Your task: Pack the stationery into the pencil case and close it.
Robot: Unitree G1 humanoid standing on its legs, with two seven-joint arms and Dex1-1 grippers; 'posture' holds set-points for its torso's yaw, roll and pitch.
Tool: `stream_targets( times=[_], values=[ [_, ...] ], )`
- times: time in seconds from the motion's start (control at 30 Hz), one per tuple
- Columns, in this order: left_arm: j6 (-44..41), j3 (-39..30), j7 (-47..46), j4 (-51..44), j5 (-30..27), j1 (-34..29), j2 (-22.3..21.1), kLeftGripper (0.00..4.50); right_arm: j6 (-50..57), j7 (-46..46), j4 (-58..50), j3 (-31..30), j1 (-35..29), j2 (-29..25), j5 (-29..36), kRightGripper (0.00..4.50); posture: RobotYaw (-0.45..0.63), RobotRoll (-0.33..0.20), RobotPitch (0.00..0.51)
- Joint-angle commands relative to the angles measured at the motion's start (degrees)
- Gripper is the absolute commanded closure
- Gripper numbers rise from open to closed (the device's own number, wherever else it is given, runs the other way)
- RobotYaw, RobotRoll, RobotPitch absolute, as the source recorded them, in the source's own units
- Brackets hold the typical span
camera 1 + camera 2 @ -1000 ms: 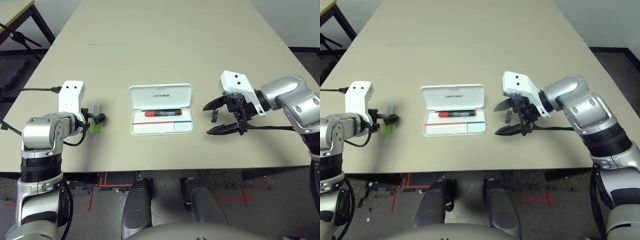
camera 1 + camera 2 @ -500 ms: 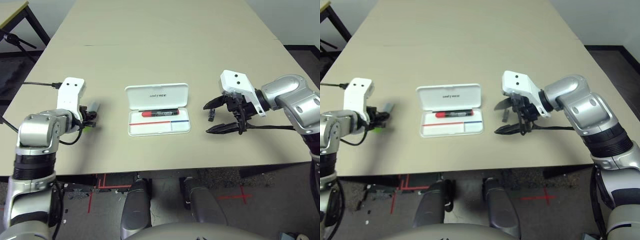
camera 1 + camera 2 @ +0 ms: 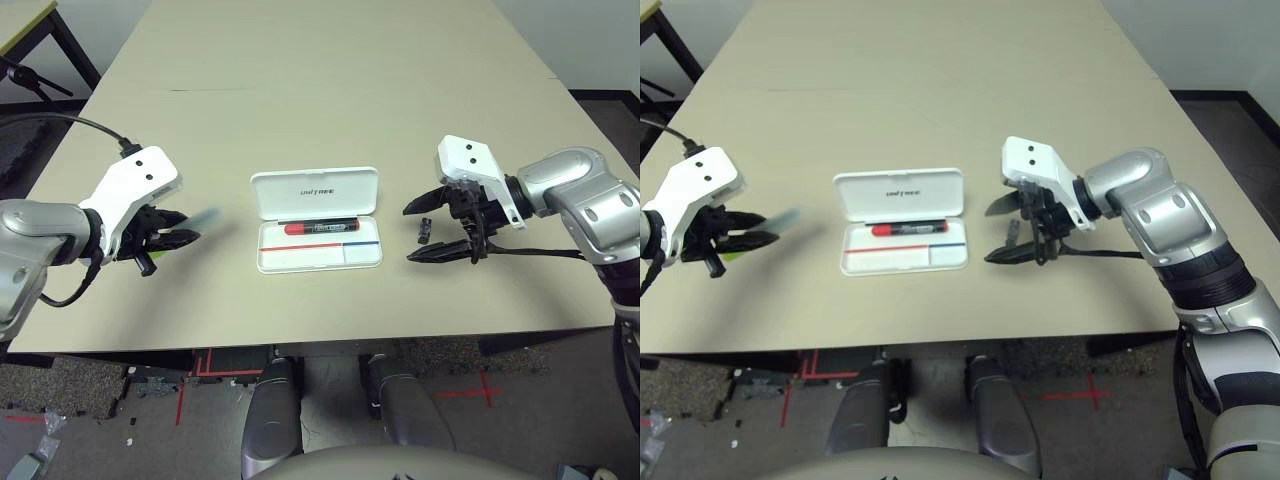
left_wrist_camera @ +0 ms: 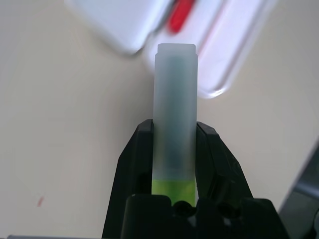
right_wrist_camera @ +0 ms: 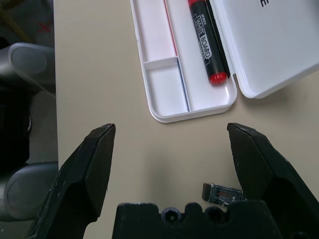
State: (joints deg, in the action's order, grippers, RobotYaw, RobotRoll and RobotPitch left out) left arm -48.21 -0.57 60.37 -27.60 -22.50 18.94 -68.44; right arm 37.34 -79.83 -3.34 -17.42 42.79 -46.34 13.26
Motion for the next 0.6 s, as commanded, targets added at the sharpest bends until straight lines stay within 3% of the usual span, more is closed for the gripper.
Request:
stream_targets(
  times=[0.03, 0.1, 0.33, 0.6],
  values=[
    [-1.0, 5.8, 0.4, -5.0, -0.4, 4.9, 2.4, 3.41, -0.5, 0.1, 0.2, -0.5, 0.3, 0.0, -0.2, 0.0, -0.01, 0.0, 0.166],
    [-1.5, 9.3, 0.4, -6.1, -0.1, 7.7, 4.4, 3.41, -0.6, 0.2, 0.4, -0.5, 0.4, 0.0, -0.3, 0.0, -0.01, 0.0, 0.165],
    [3.1, 24.0, 0.7, -0.8, 9.5, 15.8, 11.9, 3.41, -1.1, 0.7, 1.2, -0.8, 0.8, 0.6, -0.8, 0.0, -0.03, 0.0, 0.161],
    [7.5, 28.5, 1.8, 6.9, 15.1, 19.0, 16.9, 3.41, -0.6, 1.3, 0.4, -0.5, 0.3, 0.7, -0.9, 0.0, -0.05, 0.0, 0.161]
  ],
)
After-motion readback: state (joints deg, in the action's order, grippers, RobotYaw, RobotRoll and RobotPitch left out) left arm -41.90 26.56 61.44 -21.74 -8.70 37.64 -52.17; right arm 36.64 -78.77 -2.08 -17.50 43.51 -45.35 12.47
